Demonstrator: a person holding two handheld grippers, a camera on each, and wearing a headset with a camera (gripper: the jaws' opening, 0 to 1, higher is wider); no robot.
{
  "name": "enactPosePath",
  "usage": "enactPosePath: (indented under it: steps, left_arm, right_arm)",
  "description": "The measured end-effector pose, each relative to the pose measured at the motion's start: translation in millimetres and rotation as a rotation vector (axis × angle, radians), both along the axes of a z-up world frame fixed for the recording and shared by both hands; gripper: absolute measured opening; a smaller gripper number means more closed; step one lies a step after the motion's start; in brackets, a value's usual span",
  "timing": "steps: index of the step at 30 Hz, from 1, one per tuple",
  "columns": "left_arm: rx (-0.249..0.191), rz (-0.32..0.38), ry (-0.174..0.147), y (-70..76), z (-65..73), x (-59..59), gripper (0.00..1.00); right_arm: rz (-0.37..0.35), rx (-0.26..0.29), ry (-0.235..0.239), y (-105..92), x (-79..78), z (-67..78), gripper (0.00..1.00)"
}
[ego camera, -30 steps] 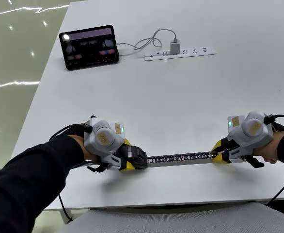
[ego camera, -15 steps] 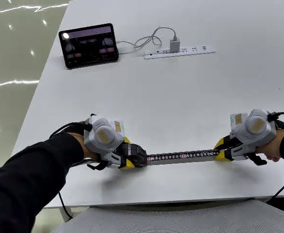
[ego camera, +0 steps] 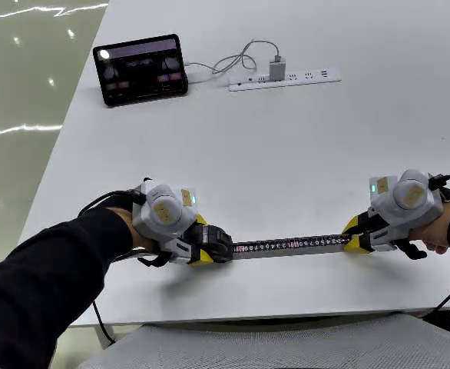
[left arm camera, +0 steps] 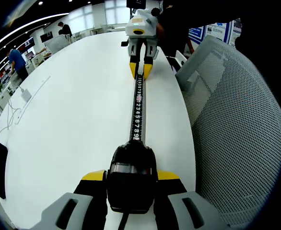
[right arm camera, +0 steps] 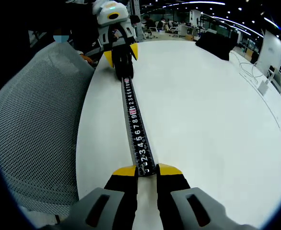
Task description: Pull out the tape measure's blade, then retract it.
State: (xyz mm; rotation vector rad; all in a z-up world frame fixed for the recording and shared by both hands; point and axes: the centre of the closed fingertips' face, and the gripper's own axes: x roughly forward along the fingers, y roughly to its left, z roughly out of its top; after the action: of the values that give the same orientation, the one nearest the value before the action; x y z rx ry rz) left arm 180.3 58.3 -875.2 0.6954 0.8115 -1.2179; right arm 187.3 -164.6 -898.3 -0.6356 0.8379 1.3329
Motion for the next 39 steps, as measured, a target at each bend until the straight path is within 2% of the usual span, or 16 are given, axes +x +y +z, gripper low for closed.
enactPosePath:
  steps: [39]
  left_arm:
    - [-0.005,0.002,-0.001,-0.1,-0.5,0.3,0.33]
  right_arm:
    - [-0.024,-0.002,0.008,-12.8,-1.4,-0.6,0.10]
